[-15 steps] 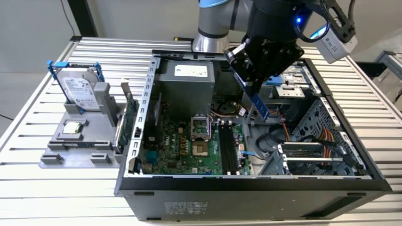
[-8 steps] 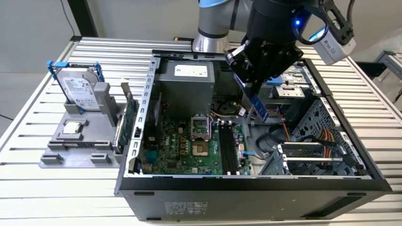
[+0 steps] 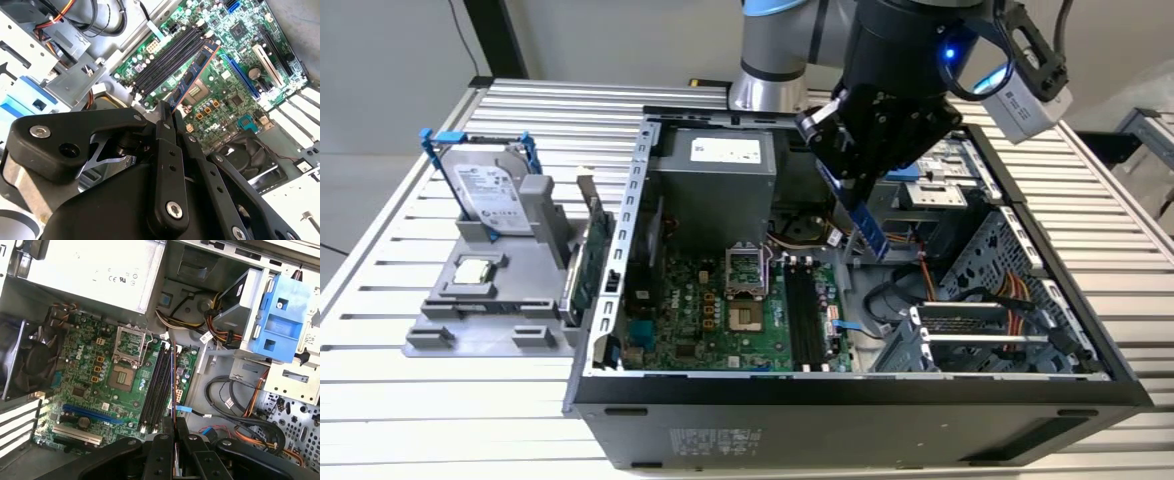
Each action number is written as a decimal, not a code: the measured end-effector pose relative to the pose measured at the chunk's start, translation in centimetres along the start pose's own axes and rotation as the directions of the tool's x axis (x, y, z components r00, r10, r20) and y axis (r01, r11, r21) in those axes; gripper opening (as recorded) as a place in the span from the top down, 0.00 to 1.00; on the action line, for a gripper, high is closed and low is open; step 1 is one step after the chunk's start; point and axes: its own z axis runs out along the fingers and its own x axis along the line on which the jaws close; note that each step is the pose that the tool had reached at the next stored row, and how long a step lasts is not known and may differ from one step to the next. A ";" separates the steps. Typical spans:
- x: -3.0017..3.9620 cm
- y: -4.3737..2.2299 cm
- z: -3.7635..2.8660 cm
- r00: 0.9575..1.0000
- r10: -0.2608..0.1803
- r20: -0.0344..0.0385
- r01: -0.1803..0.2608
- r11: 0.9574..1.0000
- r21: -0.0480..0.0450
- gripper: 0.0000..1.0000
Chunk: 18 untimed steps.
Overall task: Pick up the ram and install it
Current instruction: 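Insert the ram into the slot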
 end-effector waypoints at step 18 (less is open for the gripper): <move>-0.36 -0.12 0.93 1.000 0.001 0.000 -0.001 1.000 0.000 1.00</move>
